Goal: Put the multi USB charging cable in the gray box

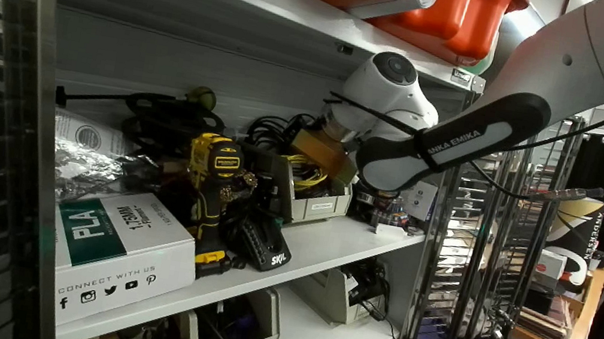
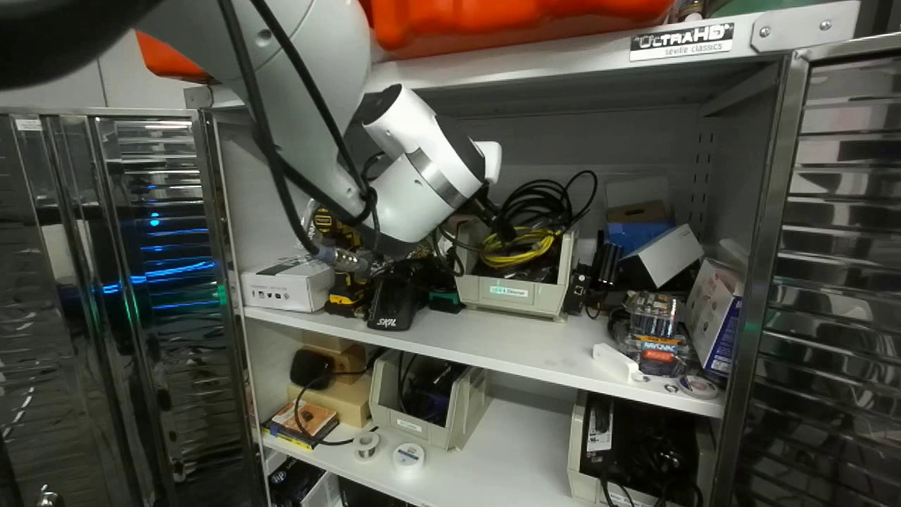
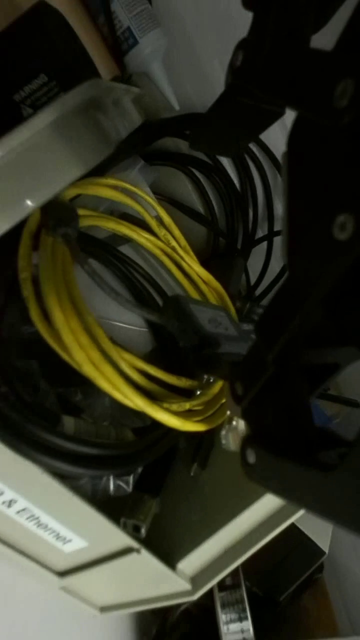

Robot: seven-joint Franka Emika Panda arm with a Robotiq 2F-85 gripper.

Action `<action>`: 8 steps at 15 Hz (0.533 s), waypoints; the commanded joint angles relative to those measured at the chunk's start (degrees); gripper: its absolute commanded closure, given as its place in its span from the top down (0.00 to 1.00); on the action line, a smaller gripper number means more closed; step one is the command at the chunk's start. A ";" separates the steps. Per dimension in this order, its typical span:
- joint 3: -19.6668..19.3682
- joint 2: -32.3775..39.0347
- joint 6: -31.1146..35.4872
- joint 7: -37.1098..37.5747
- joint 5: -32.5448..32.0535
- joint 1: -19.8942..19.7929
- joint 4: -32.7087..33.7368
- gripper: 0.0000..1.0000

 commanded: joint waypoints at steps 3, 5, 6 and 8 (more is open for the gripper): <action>2.93 -12.49 -6.33 -14.21 16.33 -2.46 -13.77 1.00; 4.27 -16.46 -10.67 -16.73 19.58 -3.52 -17.12 1.00; 4.74 -18.45 -12.96 -18.37 21.58 -3.81 -18.73 1.00; -2.12 -22.44 -18.13 -24.18 28.67 3.04 -21.46 1.00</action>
